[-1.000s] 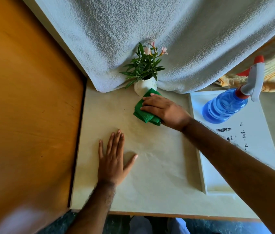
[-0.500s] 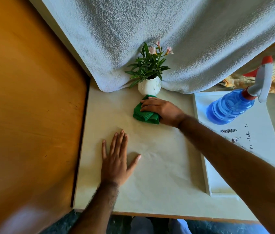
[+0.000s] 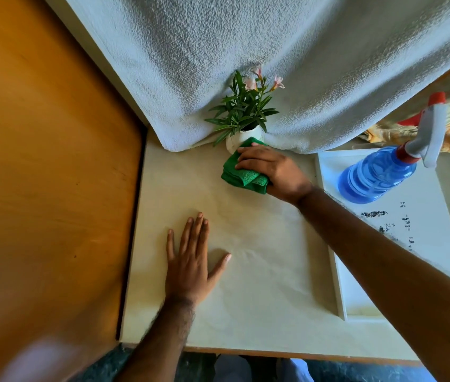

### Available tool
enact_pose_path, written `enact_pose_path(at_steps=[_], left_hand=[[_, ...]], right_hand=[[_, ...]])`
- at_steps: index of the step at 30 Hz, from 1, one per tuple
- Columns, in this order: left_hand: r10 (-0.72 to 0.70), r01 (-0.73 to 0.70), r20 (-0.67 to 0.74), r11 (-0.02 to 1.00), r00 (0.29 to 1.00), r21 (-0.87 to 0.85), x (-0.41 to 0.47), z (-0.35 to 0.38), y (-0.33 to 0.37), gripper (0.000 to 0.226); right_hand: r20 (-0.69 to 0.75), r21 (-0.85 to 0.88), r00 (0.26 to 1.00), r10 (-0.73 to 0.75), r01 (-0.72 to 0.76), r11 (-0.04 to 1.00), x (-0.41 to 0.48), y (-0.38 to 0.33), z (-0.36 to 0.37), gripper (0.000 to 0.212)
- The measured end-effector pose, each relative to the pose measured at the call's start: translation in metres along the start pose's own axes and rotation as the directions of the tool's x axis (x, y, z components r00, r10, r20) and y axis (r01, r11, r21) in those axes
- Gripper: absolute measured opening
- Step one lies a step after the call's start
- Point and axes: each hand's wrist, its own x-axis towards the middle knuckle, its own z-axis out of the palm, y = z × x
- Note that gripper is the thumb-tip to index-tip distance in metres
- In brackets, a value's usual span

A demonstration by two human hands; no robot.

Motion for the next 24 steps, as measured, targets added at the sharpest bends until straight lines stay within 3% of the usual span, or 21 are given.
enact_pose_path(at_steps=[7, 15, 24], left_hand=[[0.005, -0.005, -0.011, 1.000, 1.000, -0.007, -0.001, -0.002, 0.001, 0.096], [0.001, -0.001, -0.005, 1.000, 1.000, -0.007, -0.001, -0.002, 0.001, 0.096], [0.011, -0.011, -0.041, 1.000, 0.999, 0.002, -0.001, 0.003, -0.001, 0.096]], right_hand=[[0.058, 0.067, 0.988, 0.141, -0.145, 0.987, -0.024, -0.004, 0.006, 0.028], [0.062, -0.123, 0.977, -0.205, 0.212, 0.969, 0.015, -0.031, -0.007, 0.021], [0.247, -0.198, 0.950, -0.191, 0.242, 0.950, 0.027, -0.007, 0.002, 0.028]])
